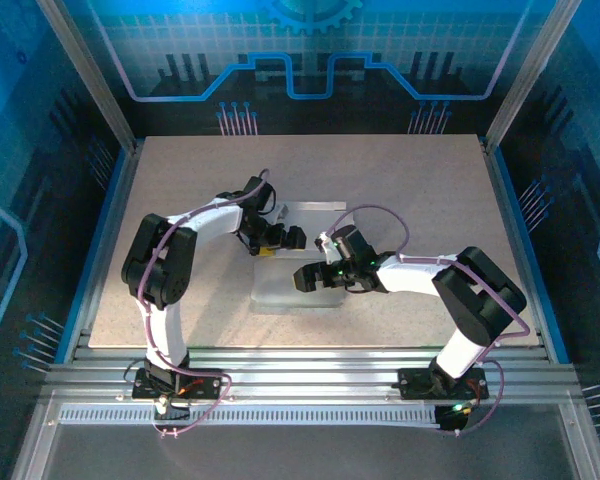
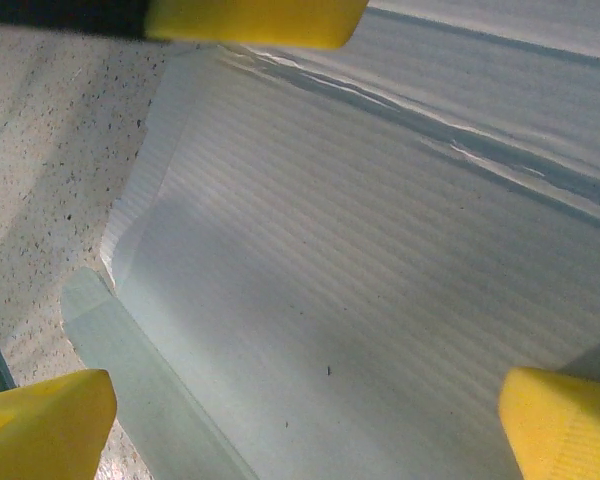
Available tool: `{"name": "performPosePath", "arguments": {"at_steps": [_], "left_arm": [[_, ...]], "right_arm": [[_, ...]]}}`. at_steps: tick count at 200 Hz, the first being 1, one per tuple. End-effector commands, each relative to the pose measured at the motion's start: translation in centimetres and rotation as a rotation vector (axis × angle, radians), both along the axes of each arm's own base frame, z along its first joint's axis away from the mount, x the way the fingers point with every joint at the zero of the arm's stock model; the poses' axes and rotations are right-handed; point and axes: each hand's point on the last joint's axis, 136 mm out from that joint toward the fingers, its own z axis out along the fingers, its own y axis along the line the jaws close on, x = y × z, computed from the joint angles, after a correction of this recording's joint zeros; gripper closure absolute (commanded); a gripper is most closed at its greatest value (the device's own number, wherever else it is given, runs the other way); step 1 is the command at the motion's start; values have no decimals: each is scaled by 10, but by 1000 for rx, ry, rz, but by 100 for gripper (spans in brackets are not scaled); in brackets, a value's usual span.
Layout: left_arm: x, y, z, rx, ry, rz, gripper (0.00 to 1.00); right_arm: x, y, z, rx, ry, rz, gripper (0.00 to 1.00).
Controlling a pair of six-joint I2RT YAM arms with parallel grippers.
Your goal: Fold the paper box
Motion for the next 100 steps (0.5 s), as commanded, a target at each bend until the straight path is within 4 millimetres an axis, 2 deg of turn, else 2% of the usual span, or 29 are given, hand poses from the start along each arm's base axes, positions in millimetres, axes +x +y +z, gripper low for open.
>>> {"name": "performPosePath", "arguments": {"at_steps": [1,48,66,100], "left_arm": [[-24,-8,-8,-27,79,-73,1],[-23,-2,-7,8,76,-43,1],[-14,-10,9,-48,45,-14,1],[13,-24,54,-136,-62,30,1]], "right_arm": [[-28,-21,-45,-132,124,-3,0],[-27,-21,-43,-130,119,-1,0],[-28,-20,-41,-134,127,10,0],[-28,-24,-33,-157,105,15,0]]}}
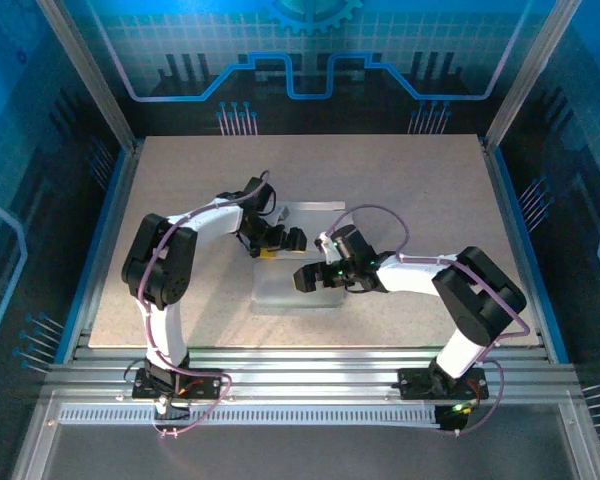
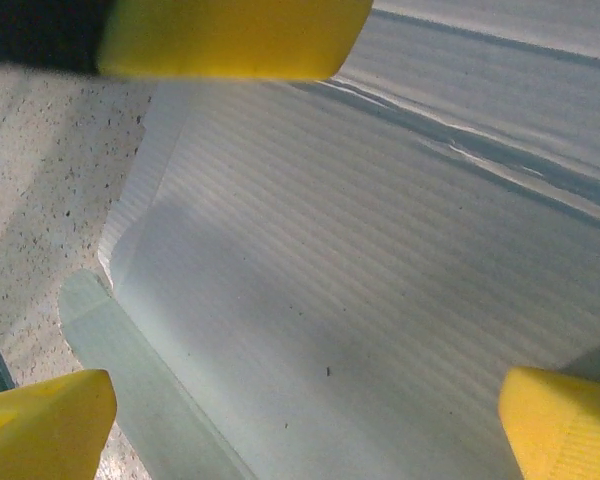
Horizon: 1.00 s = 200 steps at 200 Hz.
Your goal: Fold the paper box
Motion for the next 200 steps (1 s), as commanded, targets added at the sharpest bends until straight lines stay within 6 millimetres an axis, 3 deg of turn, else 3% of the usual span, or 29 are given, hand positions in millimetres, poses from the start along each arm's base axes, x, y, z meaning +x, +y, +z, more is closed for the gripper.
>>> {"name": "performPosePath", "arguments": {"at_steps": [1,40,83,120,200], "left_arm": [[17,-19,51,-105,-93,21,1],[30,-12,87,-108,-201,64,1],[37,12,95,-98,-242,166,1],[44,15,102,-93,-295,175,1],[77,50,77,-70,-258,301,1]], "right_arm": [[-27,-24,-32,-149,105,6,0],[-18,-18,-12,-127,64,3,0],[-7,-10,5,-94,36,-14,0],[-4,-7,26,-81,-1,-11,0],[5,-8,34,-111,-56,-15,0]]}}
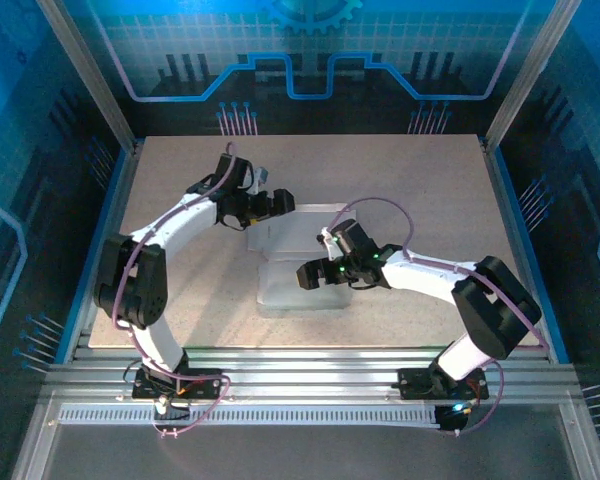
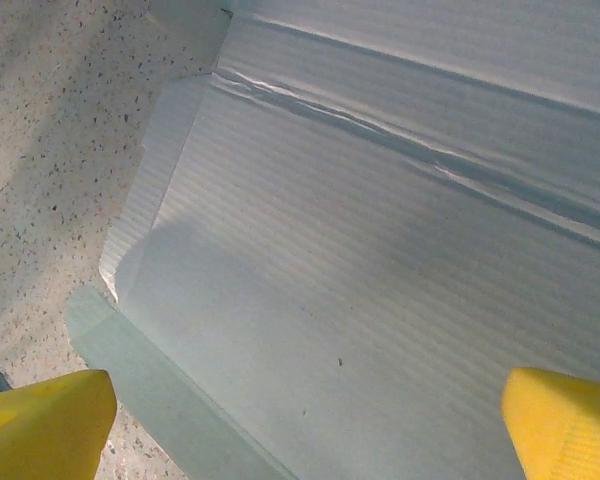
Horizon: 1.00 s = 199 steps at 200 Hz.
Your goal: Fold the paper box
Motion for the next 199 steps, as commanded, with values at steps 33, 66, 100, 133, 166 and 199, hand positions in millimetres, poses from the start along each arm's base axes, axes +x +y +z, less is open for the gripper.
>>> {"name": "performPosePath", "arguments": {"at_steps": [33,66,100,133,166,199], "left_arm": [[29,30,-24,-8,88,119,1],[43,34,-31,30,100,130,1],[66,37,-34,60,59,151,1],[82,48,-42,132,61,184,1],[92,48,-51,156,80,172,1],[99,51,-61,176,96,180,1]], "right_arm": [[26,18,21,26,-68,-10,0],[46,24,14,27,-65,-32,0],[61,25,4,26,-54,-60,0],[65,24,-11,7,-21,-78,0],[62,23,-19,2,-10,-84,0],[57,26,-27,7,20,-69,0]]}}
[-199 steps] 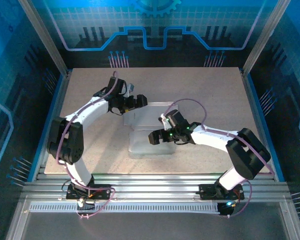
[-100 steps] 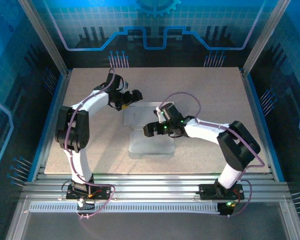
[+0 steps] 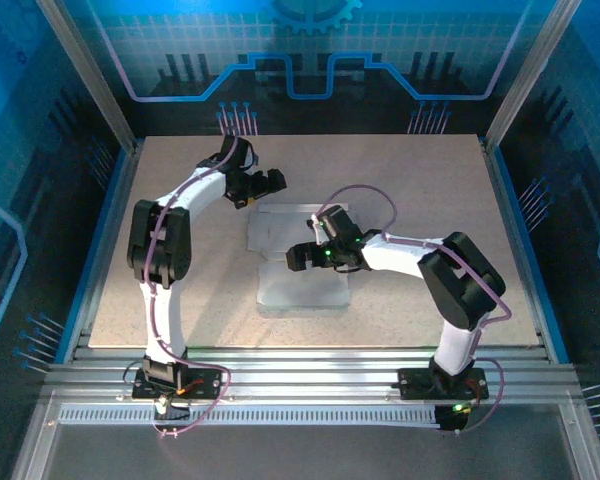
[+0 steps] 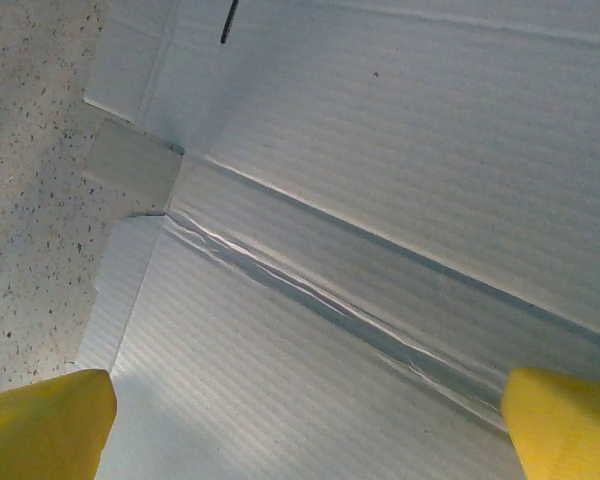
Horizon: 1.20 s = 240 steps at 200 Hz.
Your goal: Fold the paper box
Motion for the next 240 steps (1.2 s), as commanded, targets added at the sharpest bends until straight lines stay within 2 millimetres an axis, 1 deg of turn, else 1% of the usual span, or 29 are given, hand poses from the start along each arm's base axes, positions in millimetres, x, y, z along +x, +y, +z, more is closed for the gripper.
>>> {"name": "performPosePath", "arguments": {"at_steps": [1,36,50,75,95,134,173,196,240], "left_arm": [[3,10,-9,44,28,1,1],[7,7,-16,29,53,-14,1],[4,4,-20,20,66,-29,1],[1,7,-30,44,100,-44,1],[-2,3,-32,25,112,-67,1],[1,-5,-23,-10,64,-112,1],[2,-14,-5,-62,26,-134,1],[-1,-16,-1,-75,30,-138,1],[-4,-24,13,-96,7,-150,1]], "right_arm": [[1,3,-8,10,23,-2,0],[-6,4,-18,-1,51,12,0],[-7,3,-20,-4,55,13,0],[-9,6,-24,-3,66,19,0],[-9,7,-26,-7,68,20,0],[-10,6,-30,-11,79,20,0],[-12,5,-33,-13,84,18,0],[-12,6,-34,-12,87,19,0],[-11,8,-38,-10,95,22,0]]}}
